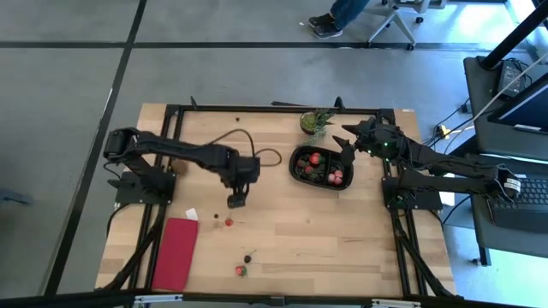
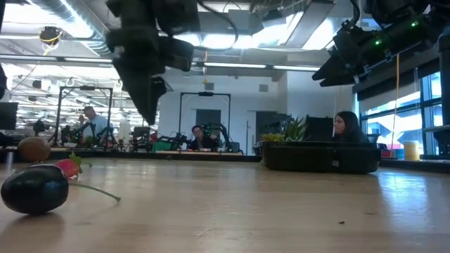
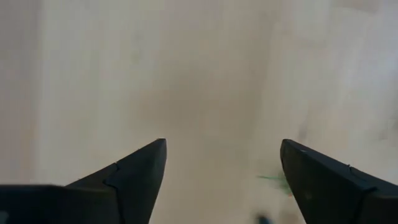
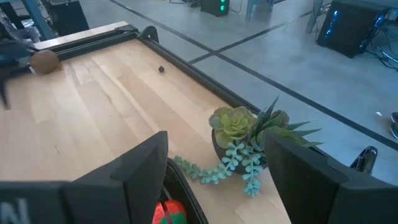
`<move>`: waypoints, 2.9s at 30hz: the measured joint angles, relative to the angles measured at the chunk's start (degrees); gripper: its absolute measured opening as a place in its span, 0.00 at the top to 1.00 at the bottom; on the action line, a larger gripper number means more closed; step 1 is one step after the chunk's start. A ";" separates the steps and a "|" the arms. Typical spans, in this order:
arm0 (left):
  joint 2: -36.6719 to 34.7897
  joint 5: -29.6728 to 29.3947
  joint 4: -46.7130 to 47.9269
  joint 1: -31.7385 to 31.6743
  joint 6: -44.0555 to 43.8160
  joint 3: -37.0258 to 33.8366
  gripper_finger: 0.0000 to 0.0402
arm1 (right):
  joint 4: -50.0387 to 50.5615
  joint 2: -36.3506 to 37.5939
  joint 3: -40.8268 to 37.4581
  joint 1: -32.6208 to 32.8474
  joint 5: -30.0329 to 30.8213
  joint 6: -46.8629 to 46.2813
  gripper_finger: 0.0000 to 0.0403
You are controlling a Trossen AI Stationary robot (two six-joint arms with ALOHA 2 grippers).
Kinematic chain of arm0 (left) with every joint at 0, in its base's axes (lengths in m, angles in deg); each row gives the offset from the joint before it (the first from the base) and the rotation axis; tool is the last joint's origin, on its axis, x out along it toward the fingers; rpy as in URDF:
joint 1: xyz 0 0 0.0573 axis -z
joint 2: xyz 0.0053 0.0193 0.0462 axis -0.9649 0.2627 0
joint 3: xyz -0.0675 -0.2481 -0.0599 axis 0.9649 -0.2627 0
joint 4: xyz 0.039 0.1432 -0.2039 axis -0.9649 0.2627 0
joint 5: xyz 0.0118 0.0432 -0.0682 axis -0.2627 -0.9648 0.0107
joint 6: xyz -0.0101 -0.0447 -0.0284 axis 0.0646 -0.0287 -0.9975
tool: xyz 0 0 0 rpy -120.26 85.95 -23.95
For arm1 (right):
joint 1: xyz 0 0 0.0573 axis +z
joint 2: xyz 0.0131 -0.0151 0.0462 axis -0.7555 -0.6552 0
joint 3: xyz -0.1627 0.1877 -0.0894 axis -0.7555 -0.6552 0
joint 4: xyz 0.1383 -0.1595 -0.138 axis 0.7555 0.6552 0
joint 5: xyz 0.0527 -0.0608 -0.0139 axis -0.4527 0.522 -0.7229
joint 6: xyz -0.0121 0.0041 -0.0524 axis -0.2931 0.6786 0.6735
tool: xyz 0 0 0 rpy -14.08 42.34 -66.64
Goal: Pick and placing Produce into tupperware
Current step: Put the red strawberry into the of the black bin
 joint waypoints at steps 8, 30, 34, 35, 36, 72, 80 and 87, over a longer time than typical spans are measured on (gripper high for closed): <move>0.02 -4.11 0.00 9.12 -30.30 0.00 0.27 | 0.00 -0.02 0.00 0.00 0.00 -1.31 0.34; 11.21 -1.03 0.60 19.63 -58.99 0.03 0.29 | 0.46 -0.13 -0.13 0.00 0.00 -1.44 0.34; 11.43 -0.91 0.56 19.67 -58.99 0.02 0.29 | 0.48 -0.13 -0.15 0.00 0.00 -1.38 0.34; 11.43 -0.95 0.52 19.66 -58.99 0.02 0.29 | 0.47 -0.13 -0.15 0.00 0.00 -1.38 0.34; 11.43 -0.97 0.52 19.63 -58.99 0.02 0.29 | 0.51 -0.13 -0.15 0.00 0.00 -1.38 0.34; 15.39 2.17 0.00 17.61 -55.52 0.09 0.60 | 3.41 -0.13 -0.17 0.04 -0.02 -1.42 0.34; 13.88 0.34 0.79 15.03 -52.03 -0.13 0.75 | 3.47 -0.13 -0.17 0.04 -0.02 -1.36 0.34; 13.49 0.48 0.29 10.58 -42.32 -0.13 0.71 | 3.42 -0.13 -0.17 0.04 -0.02 -1.25 0.34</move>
